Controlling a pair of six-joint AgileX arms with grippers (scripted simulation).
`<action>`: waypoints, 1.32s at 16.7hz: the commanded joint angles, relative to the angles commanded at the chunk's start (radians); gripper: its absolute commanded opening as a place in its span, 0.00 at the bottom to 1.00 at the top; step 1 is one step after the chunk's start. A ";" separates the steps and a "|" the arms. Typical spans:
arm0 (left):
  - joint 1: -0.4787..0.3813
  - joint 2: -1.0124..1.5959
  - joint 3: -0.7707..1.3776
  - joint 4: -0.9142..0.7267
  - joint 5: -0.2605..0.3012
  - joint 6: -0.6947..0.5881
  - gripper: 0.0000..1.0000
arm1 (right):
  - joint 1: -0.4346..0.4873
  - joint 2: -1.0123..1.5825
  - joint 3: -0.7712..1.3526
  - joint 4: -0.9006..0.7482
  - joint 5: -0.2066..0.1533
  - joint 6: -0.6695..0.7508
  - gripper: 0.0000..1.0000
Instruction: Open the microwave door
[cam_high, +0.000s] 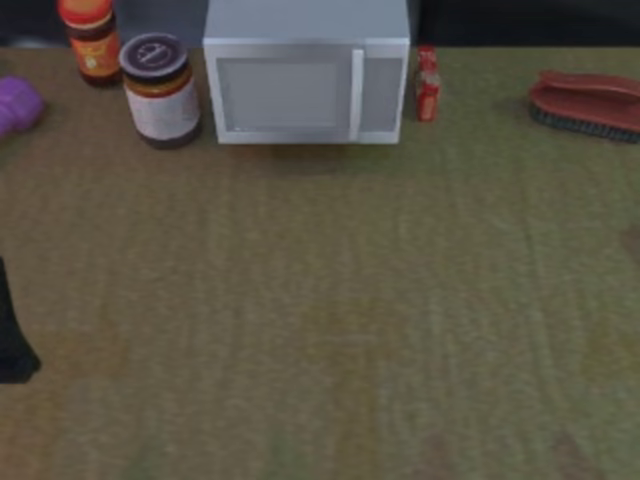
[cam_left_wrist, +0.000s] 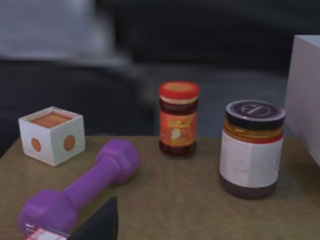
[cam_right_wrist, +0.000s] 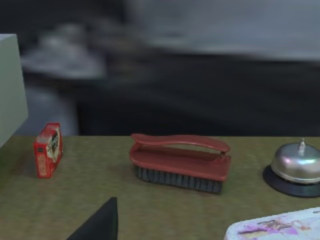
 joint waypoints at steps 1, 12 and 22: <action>0.000 0.000 0.000 0.000 0.000 0.000 1.00 | 0.000 0.000 0.000 0.000 0.000 0.000 1.00; -0.202 0.568 0.543 -0.196 -0.123 -0.169 1.00 | 0.000 0.000 0.000 0.000 0.000 0.000 1.00; -0.528 1.703 1.459 -0.553 -0.321 -0.437 1.00 | 0.000 0.000 0.000 0.000 0.000 0.000 1.00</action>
